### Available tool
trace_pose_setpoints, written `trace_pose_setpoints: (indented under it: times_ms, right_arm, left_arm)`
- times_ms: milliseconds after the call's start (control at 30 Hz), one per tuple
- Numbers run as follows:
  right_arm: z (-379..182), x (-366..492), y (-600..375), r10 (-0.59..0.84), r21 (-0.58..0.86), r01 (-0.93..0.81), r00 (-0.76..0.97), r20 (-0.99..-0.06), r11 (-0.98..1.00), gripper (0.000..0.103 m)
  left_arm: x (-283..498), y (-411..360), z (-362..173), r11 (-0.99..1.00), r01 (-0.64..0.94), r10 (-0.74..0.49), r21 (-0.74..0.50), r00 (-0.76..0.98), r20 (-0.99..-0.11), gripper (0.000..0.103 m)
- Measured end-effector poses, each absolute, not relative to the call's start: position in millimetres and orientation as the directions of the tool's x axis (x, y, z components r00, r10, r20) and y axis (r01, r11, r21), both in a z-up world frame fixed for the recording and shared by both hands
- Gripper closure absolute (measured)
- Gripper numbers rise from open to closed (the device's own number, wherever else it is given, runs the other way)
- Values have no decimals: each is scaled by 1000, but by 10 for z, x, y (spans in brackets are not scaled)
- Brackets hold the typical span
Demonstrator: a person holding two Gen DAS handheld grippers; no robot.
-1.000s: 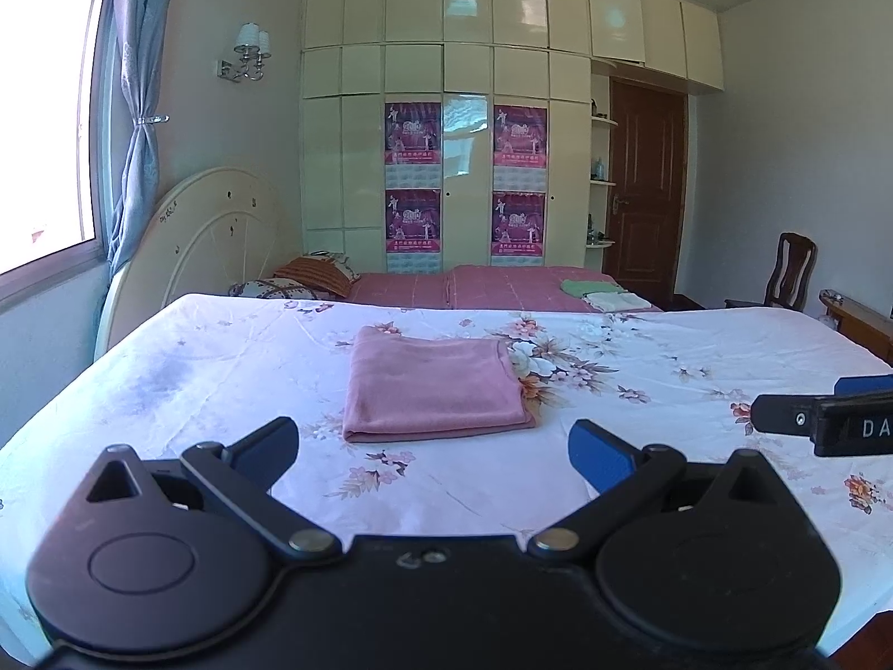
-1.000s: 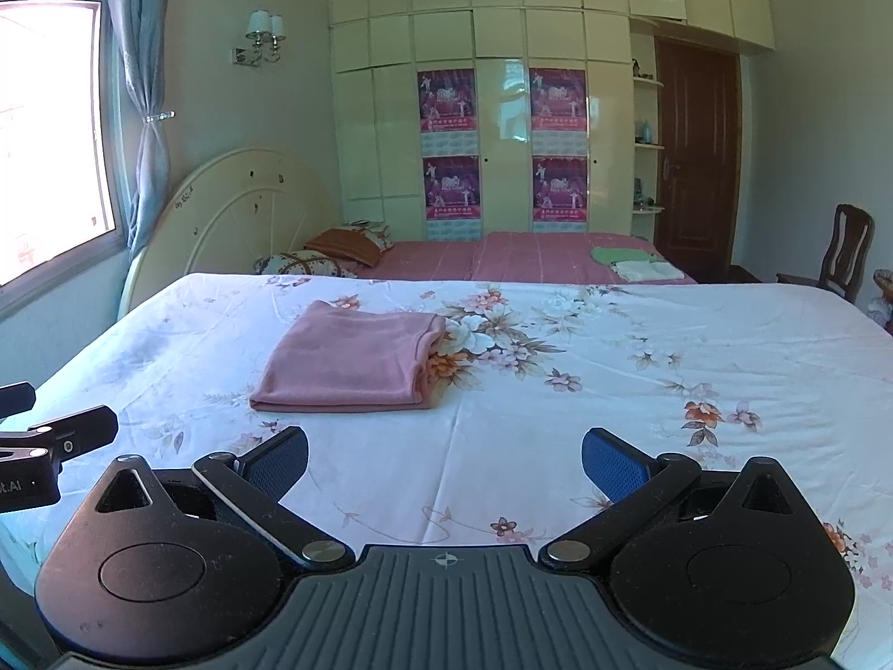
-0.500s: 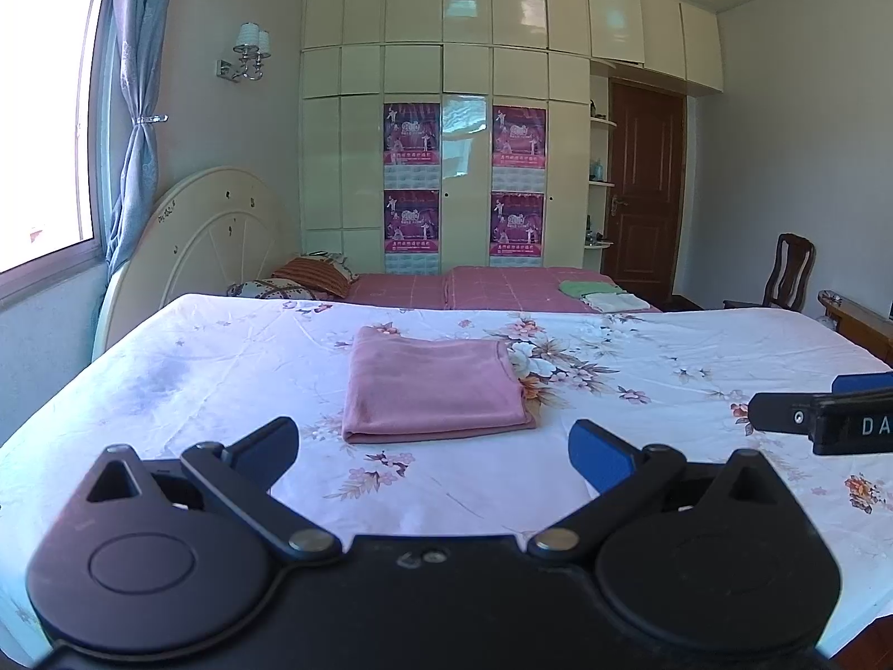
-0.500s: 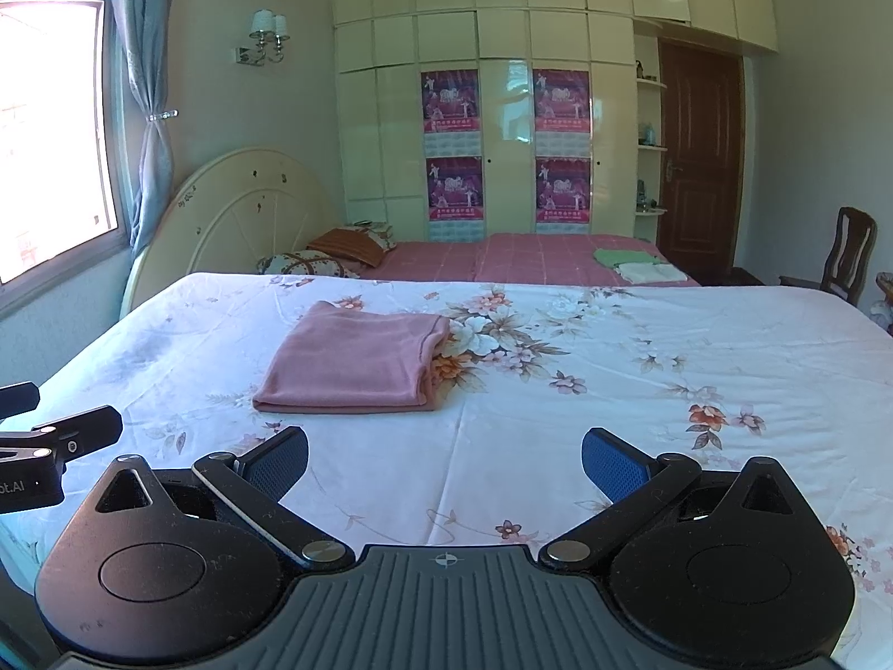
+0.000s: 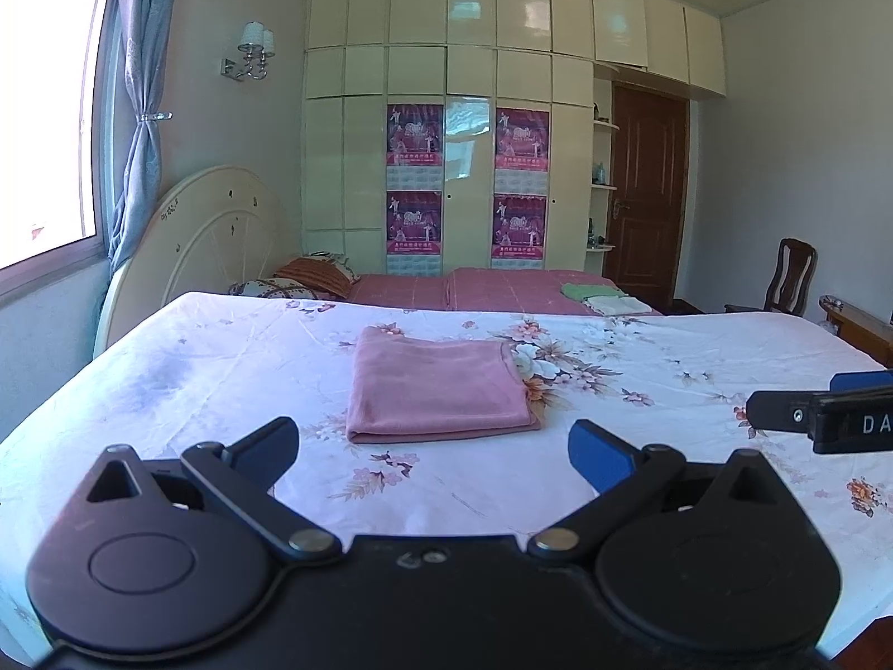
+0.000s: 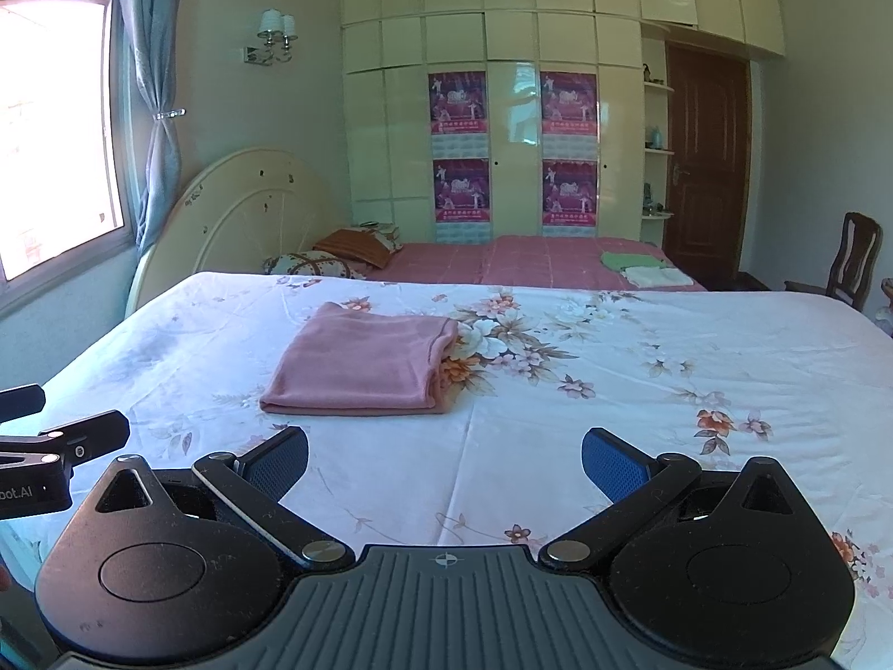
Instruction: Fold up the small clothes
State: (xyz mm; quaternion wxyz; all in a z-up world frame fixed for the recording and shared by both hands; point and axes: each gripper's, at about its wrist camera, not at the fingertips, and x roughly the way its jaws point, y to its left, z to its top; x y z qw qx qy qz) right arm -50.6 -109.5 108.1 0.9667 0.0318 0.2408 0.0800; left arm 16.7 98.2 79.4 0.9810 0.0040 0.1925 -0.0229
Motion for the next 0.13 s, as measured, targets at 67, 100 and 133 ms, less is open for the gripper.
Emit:
trace_pose_setpoints:
  times_ms: [67,100,133]
  right_arm:
    - [1081,-502,-1088,174,99,-145,871,-460,985,0]
    - [1077,-505,-1088,176,99,-146,871,-459,984,0]
    - [1078,-501,-1084,179,99,-150,871,-458,984,0]
  left_arm:
    - [175,1001,794,998,55,-54,-6,923,-380,1]
    - [180,1005,792,998,57,-55,-6,922,-384,1]
    - [182,1007,789,998,55,-53,-5,921,-386,1]
